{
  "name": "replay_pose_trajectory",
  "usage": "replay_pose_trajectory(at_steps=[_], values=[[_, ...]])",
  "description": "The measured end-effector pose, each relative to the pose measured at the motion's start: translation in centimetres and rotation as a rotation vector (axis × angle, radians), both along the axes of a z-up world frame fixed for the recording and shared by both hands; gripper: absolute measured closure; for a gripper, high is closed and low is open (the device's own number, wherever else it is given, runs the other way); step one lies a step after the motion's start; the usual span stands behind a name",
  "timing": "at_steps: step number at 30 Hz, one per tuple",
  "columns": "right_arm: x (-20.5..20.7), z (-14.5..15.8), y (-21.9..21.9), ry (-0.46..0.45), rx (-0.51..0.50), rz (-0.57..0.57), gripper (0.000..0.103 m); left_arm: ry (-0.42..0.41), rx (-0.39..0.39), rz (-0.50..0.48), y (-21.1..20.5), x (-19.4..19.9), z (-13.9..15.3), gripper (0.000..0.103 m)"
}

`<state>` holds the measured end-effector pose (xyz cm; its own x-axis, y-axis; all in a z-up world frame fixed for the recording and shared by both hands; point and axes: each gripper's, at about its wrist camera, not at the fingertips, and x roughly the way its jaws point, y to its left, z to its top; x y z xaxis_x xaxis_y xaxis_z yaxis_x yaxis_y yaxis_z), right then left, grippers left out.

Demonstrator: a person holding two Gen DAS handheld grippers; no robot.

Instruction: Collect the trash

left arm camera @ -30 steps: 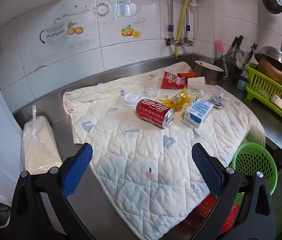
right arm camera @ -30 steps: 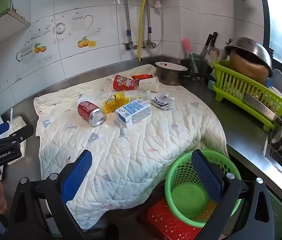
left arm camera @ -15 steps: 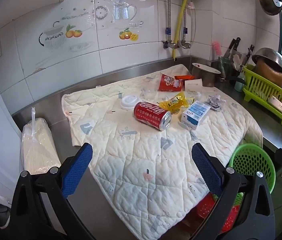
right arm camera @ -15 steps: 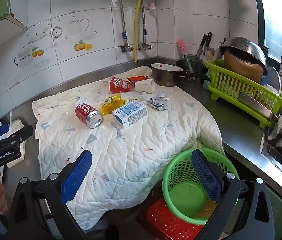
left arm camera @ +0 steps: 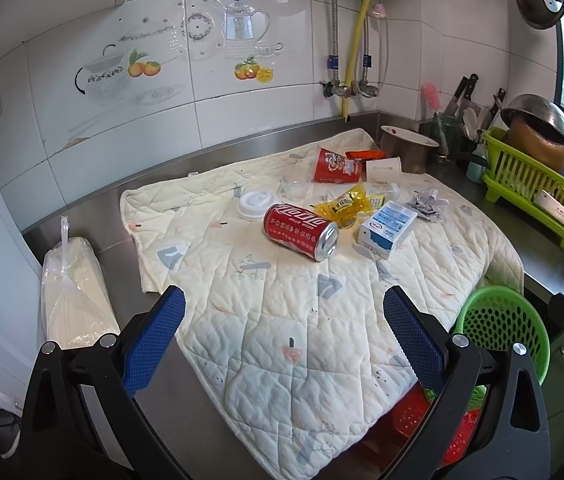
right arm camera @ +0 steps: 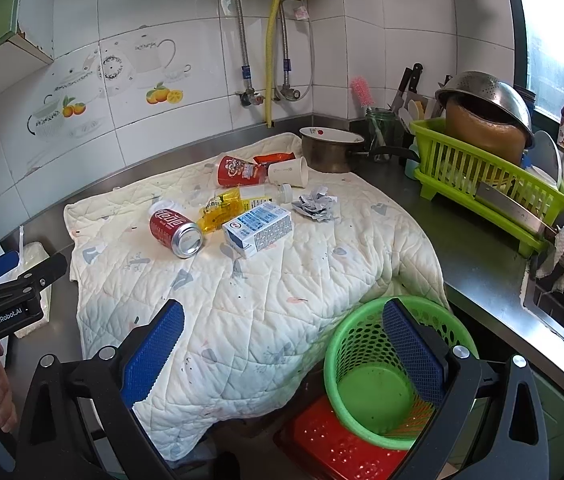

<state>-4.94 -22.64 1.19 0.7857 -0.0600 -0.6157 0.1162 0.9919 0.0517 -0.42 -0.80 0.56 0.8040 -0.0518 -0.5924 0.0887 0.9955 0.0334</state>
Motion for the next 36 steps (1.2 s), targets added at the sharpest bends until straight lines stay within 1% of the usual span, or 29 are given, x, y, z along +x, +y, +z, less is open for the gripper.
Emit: replay_pose_trajectory(at_steps=[16,36], values=[[-0.2,-0.2,0.0,-0.003,-0.002,0.002,0.007,0.000,0.000,0.005,-0.3,-0.1,0.0,0.005],[0.6,-0.6,-0.2,0.008,-0.001,0.024,0.007,0.010,0.013,0.007,-0.3,-0.4,-1.0,0.005]])
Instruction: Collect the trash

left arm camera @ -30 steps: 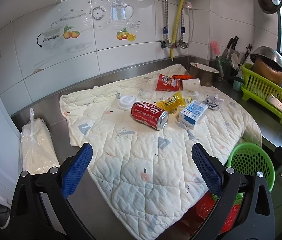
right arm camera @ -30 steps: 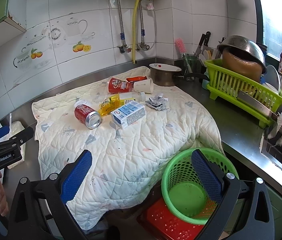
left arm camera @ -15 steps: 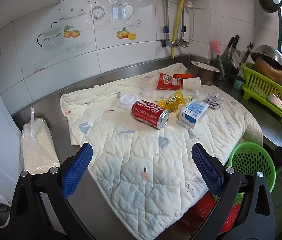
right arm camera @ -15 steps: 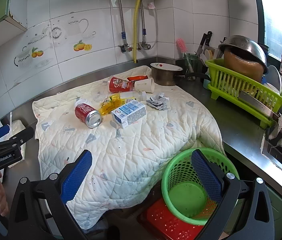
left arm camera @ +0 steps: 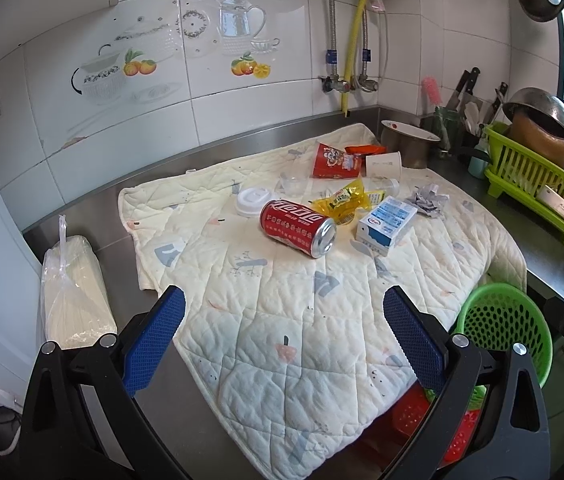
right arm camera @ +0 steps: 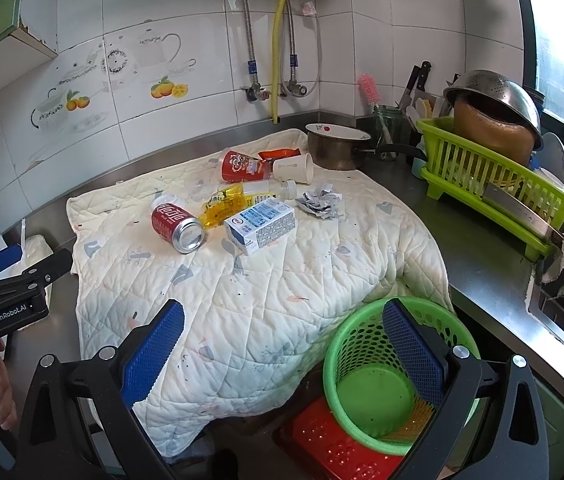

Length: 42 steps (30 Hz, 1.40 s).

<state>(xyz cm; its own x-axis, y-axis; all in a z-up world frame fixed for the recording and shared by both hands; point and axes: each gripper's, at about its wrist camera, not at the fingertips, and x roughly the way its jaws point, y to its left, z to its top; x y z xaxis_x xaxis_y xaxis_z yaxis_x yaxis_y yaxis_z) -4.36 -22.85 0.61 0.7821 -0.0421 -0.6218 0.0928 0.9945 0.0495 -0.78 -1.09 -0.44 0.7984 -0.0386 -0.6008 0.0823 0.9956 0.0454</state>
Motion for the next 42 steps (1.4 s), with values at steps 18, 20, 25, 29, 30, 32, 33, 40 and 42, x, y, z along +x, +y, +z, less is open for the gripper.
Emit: replay_pose_trajectory(at_steps=[18,20,25,29,30,32,33,40,42], values=[[-0.5,-0.2,-1.4,-0.013,0.001,-0.001,0.007,0.003,0.008,0.019,-1.5,0.4,0.5,0.005],[-0.5,-0.2,-1.5,-0.014,-0.001,-0.001,0.007,0.000,0.009,0.024,-1.6,0.3,0.5,0.005],[-0.7,-0.2,-1.6,-0.011,0.007,0.009,0.007,0.003,0.013,0.039,-1.9,0.1,0.7,0.005],[-0.7,-0.4,-1.6,-0.004,0.011,0.023,0.007,0.014,0.013,0.052,-1.5,0.2,0.5,0.005],[-0.5,-0.5,-1.6,0.000,0.013,0.026,0.007,0.016,0.013,0.056,-1.4,0.2,0.4,0.005],[-0.2,-0.7,-1.4,0.005,0.021,0.037,0.007,0.027,0.014,0.064,-1.1,0.5,0.2,0.005],[0.1,-0.8,-1.2,0.009,0.021,0.038,0.007,0.032,0.015,0.066,-1.0,0.7,0.2,0.005],[2.7,-1.5,-0.4,0.032,0.047,0.052,0.007,0.042,0.009,0.079,0.6,2.7,-0.2,0.005],[4.0,-1.6,-0.2,0.042,0.046,0.043,0.007,0.047,0.009,0.077,1.1,3.5,-0.4,0.005]])
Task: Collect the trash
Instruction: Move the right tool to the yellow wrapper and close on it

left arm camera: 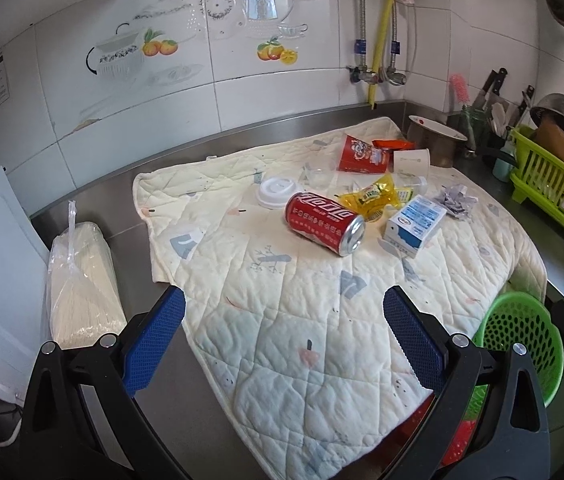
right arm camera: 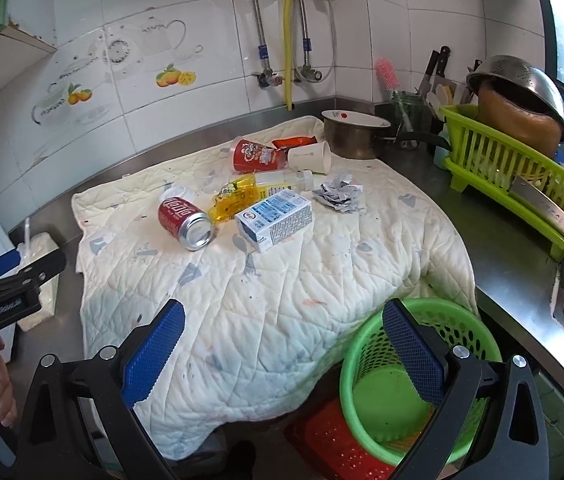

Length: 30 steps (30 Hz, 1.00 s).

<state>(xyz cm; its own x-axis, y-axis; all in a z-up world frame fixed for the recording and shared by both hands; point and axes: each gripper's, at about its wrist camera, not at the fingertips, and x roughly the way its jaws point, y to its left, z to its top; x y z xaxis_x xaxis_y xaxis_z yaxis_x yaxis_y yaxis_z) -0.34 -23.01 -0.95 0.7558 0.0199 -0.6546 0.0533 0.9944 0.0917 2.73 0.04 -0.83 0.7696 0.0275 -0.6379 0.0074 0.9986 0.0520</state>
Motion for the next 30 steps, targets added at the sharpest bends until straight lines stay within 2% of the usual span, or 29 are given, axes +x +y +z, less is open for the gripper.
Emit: replay_pose_trajectory(at_steps=[10,12,23,30], values=[[7.5,0.2,0.9,0.026,0.013,-0.048,0.007,0.030,-0.013,0.004,3.0,5.0,-0.9,0.005],[9.5,-0.1,0.9,0.045,0.047,-0.058,0.007,0.036,-0.016,0.002,3.5,5.9,-1.1,0.005],[18.1,-3.1,2.0,0.141,0.077,-0.124,0.007,0.070,-0.027,-0.004,6.6,10.4,-2.6,0.005],[23.2,-5.6,1.0,0.222,0.107,-0.222,0.009,0.082,-0.038,-0.011,8.2,12.3,-3.4,0.005]])
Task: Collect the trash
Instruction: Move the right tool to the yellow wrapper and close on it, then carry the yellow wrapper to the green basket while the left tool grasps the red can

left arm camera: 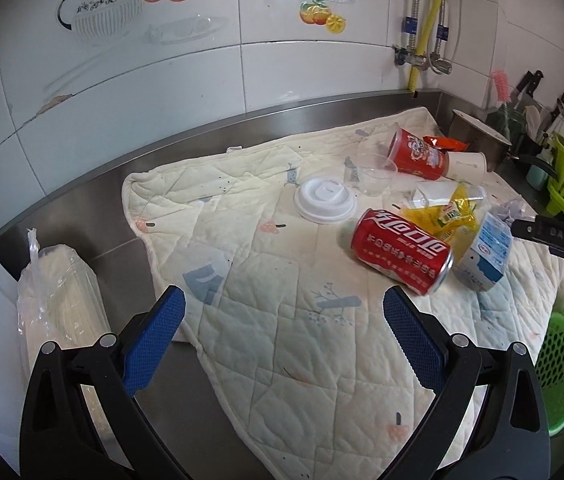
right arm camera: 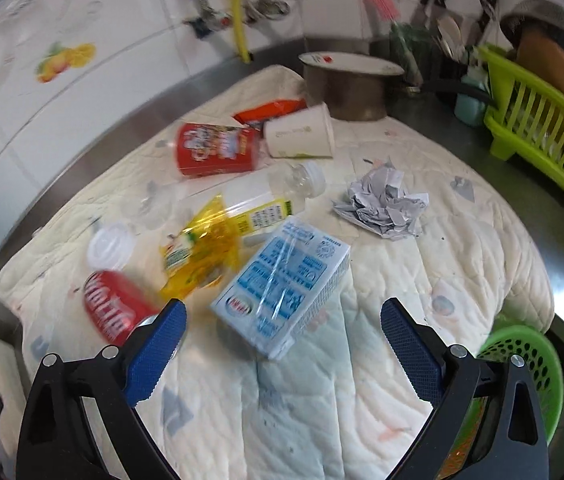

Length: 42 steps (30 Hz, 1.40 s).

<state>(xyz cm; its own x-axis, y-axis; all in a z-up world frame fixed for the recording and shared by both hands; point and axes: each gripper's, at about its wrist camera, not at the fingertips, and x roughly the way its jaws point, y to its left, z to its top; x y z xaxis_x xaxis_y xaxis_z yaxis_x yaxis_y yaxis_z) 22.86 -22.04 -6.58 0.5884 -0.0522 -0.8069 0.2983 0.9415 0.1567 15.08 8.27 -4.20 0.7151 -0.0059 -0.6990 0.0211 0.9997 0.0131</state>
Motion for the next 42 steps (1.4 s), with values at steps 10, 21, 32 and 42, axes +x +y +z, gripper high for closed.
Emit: replay_pose_trajectory(at_steps=[10,21,32,42], values=[[5.1,-2.1,-0.1,0.116,-0.026,-0.098,0.020,0.030,-0.031,0.009,2.0,2.1,-1.2,0.005],[6.6,-0.1,4.0,0.020,-0.178,0.001,0.020,0.050,-0.049,0.044,3.9,3.7,-2.2,0.005],[11.0,-2.6,6.4,0.110,-0.135,0.207,0.019,0.074,-0.045,0.069,4.4,4.2,-2.8,0.005],[11.8,-4.2,5.7,0.150,-0.069,0.269,0.045,0.094,-0.055,0.034,2.7,4.9,-2.5,0.005]])
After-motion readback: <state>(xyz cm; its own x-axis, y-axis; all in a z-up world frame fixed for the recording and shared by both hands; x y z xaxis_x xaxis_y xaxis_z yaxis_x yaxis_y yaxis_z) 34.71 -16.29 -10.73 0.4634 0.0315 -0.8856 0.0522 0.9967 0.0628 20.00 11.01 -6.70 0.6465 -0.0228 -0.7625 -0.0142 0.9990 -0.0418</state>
